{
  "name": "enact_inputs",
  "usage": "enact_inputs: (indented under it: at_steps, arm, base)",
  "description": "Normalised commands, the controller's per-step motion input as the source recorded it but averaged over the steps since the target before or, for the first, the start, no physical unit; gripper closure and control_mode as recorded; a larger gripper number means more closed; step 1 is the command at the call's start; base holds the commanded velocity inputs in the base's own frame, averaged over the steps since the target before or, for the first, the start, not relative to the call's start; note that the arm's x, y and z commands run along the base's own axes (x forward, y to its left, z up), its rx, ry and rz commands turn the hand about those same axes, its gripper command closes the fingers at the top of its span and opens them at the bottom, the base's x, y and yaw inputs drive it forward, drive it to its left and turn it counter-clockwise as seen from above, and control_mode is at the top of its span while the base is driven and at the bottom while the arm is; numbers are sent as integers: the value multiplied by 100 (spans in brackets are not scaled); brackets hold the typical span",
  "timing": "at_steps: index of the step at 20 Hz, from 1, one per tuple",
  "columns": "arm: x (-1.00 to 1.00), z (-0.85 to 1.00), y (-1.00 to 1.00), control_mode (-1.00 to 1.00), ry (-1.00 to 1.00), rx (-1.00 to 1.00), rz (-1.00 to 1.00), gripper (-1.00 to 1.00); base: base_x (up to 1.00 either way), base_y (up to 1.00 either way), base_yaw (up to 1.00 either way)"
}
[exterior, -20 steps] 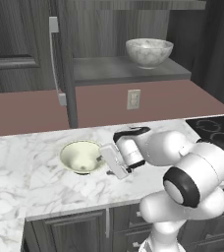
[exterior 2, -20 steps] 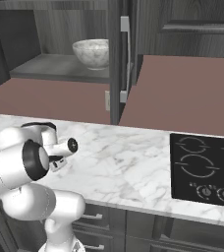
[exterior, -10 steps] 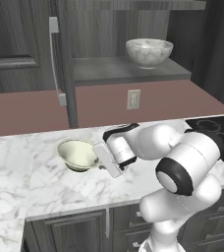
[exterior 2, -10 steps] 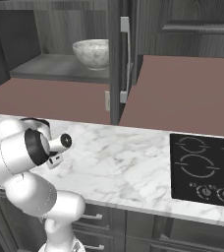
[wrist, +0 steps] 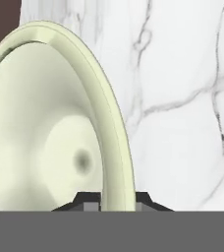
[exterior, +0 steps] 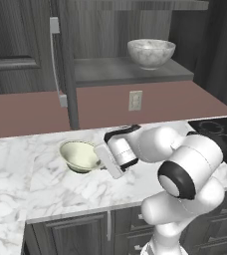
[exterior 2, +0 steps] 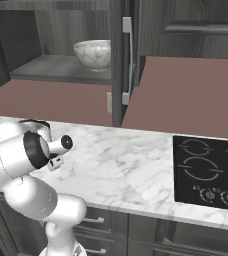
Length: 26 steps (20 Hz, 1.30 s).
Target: Open the cabinet. Pick the bowls from the counter and place them in the cabinet. Then close the cabinet.
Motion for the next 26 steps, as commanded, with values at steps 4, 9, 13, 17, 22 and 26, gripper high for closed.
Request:
enact_inputs:
  at_steps: [4,9,13,17,22,26]
  arm:
    - [-35,73,-28,-100,-21,0,-5,100]
    - [-45,91,-43,-100,-16,0,-7,100]
    - [-41,100,-33,-100,-3,0,-3,100]
    - [-55,100,-23,-100,2,0,-1,100]
    - [-57,100,-36,-100,10,0,-2,100]
    - [-66,99,-47,-100,14,0,-7,100]
  base:
    - [0,0,0]
    - [0,0,0]
    - [0,0,0]
    - [0,0,0]
    - [0,0,0]
    - [0,0,0]
